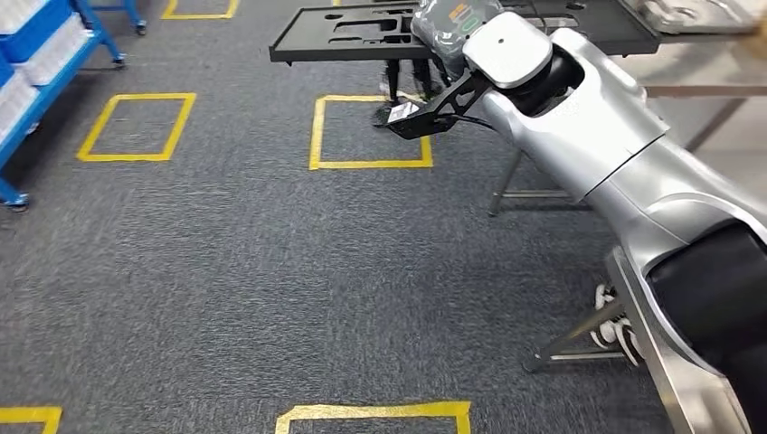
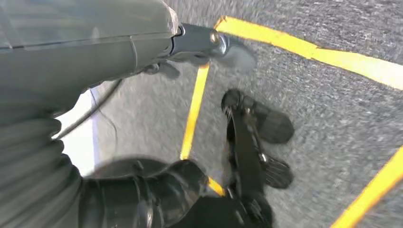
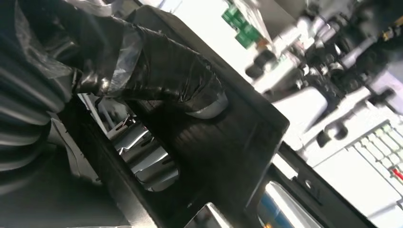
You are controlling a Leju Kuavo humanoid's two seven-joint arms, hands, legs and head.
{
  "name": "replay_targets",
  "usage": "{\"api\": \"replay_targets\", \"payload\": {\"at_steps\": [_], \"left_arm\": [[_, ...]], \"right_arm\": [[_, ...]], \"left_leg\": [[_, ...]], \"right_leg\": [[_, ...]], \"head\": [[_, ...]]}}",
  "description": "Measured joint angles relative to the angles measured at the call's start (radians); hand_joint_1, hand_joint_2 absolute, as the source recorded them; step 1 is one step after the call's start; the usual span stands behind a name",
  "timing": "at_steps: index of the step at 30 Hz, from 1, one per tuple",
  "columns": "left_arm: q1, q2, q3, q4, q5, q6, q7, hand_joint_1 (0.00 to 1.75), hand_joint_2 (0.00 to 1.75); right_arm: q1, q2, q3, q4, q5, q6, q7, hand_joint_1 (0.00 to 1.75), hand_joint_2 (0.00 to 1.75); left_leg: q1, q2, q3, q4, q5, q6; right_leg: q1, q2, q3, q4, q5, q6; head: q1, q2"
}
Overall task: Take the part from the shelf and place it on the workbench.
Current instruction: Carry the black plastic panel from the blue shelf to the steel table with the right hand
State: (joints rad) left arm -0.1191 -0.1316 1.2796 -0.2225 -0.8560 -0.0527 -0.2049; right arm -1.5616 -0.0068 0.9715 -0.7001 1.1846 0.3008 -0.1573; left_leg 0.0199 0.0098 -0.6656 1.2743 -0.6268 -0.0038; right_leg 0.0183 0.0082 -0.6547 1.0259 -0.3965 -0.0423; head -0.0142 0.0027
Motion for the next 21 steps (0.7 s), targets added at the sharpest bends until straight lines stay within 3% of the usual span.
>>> {"api": "replay_targets", "payload": {"at_steps": [1, 2, 4, 6, 8, 10, 12, 14, 16, 17, 19, 21], "left_arm": [[0.002, 0.001, 0.0, 0.0, -0.001, 0.0, 0.001, 0.0, 1.75], [0.003, 0.002, 0.0, 0.0, -0.002, 0.0, 0.001, 0.0, 1.75], [0.003, 0.006, 0.001, 0.0, -0.002, 0.0, 0.002, 0.0, 1.75], [0.004, 0.008, 0.002, 0.0, -0.004, 0.0, 0.002, 0.0, 1.75], [0.002, 0.01, 0.003, 0.0, -0.004, -0.001, 0.002, 0.0, 1.75], [-0.004, 0.011, 0.004, 0.0, -0.004, -0.001, 0.003, 0.0, 1.75], [-0.006, 0.012, 0.005, 0.0, -0.005, 0.0, 0.004, 0.0, 1.75], [-0.002, 0.013, 0.006, 0.0, -0.005, 0.001, 0.006, 0.0, 1.75], [0.002, 0.016, 0.007, 0.0, -0.006, 0.002, 0.007, 0.0, 1.75], [0.003, 0.016, 0.007, 0.0, -0.007, 0.002, 0.008, 0.0, 1.75], [0.002, 0.017, 0.007, 0.0, -0.007, 0.002, 0.008, 0.0, 1.75], [0.002, 0.016, 0.007, 0.0, -0.008, 0.002, 0.008, 0.0, 1.75]], "right_arm": [[0.002, 0.001, 0.001, 0.0, -0.003, 0.0, -0.001, 1.75, 1.75], [0.004, 0.002, 0.002, 0.001, -0.007, 0.0, -0.001, 1.75, 1.75], [0.006, 0.007, 0.004, 0.001, -0.012, -0.001, 0.004, 1.75, 1.75], [0.007, 0.013, 0.005, 0.001, -0.014, -0.002, 0.012, 1.75, 1.75], [0.011, 0.017, 0.007, 0.001, -0.014, -0.003, 0.016, 1.75, 1.75], [0.015, 0.015, 0.01, 0.002, -0.014, -0.004, 0.016, 1.75, 1.75], [0.016, 0.009, 0.013, 0.003, -0.014, -0.005, 0.017, 1.75, 1.75], [0.017, 0.007, 0.015, 0.004, -0.013, -0.007, 0.017, 1.75, 1.75], [0.024, 0.004, 0.016, 0.006, -0.013, -0.007, 0.017, 1.75, 1.75], [0.027, 0.001, 0.016, 0.008, -0.013, -0.007, 0.017, 1.75, 1.75], [0.03, -0.002, 0.017, 0.01, -0.013, -0.007, 0.017, 1.75, 1.75], [0.024, -0.003, 0.017, 0.011, -0.013, -0.007, 0.017, 1.75, 1.75]], "left_leg": [[0.0, -0.002, -0.022, 0.034, -0.001, -0.002], [0.001, -0.004, -0.03, 0.034, 0.018, -0.003], [0.005, -0.021, 0.001, -0.068, 0.096, -0.006], [0.01, -0.069, 0.044, -0.172, 0.141, -0.005], [0.008, -0.091, 0.06, -0.201, 0.141, 0.003], [0.005, -0.067, 0.065, -0.21, 0.147, 0.017], [0.005, -0.04, 0.07, -0.222, 0.155, 0.032], [0.001, -0.015, 0.072, -0.228, 0.157, 0.041], [-0.003, 0.011, 0.072, -0.228, 0.155, 0.044], [-0.004, 0.024, 0.073, -0.228, 0.153, 0.045], [-0.006, 0.049, 0.077, -0.228, 0.149, 0.044], [-0.009, 0.072, 0.084, -0.23, 0.143, 0.04]], "right_leg": [[-0.001, 0.017, 0.0, 0.002, -0.001, 0.0], [-0.002, 0.036, 0.0, 0.006, -0.001, 0.0], [-0.006, 0.069, 0.0, 0.017, -0.007, 0.006], [-0.01, 0.098, -0.008, 0.034, -0.014, 0.017], [-0.016, 0.124, -0.018, 0.04, -0.012, 0.029], [-0.02, 0.138, -0.025, 0.038, -0.006, 0.041], [-0.017, 0.089, -0.046, 0.073, -0.029, 0.052], [-0.017, 0.019, -0.097, 0.18, -0.083, 0.061], [-0.023, -0.001, -0.148, 0.284, -0.118, 0.065], [-0.024, -0.003, -0.153, 0.292, -0.112, 0.064], [-0.02, -0.018, -0.104, 0.2, -0.056, 0.055], [-0.002, -0.064, -0.034, 0.071, -0.014, 0.039]], "head": [[0.0, 0.0], [0.0, 0.0], [0.0, 0.0], [0.0, 0.0], [0.0, 0.0], [0.0, 0.0], [0.002, 0.0], [0.003, 0.0], [0.003, 0.0], [0.003, 0.0], [0.003, 0.0], [0.003, 0.0]]}}
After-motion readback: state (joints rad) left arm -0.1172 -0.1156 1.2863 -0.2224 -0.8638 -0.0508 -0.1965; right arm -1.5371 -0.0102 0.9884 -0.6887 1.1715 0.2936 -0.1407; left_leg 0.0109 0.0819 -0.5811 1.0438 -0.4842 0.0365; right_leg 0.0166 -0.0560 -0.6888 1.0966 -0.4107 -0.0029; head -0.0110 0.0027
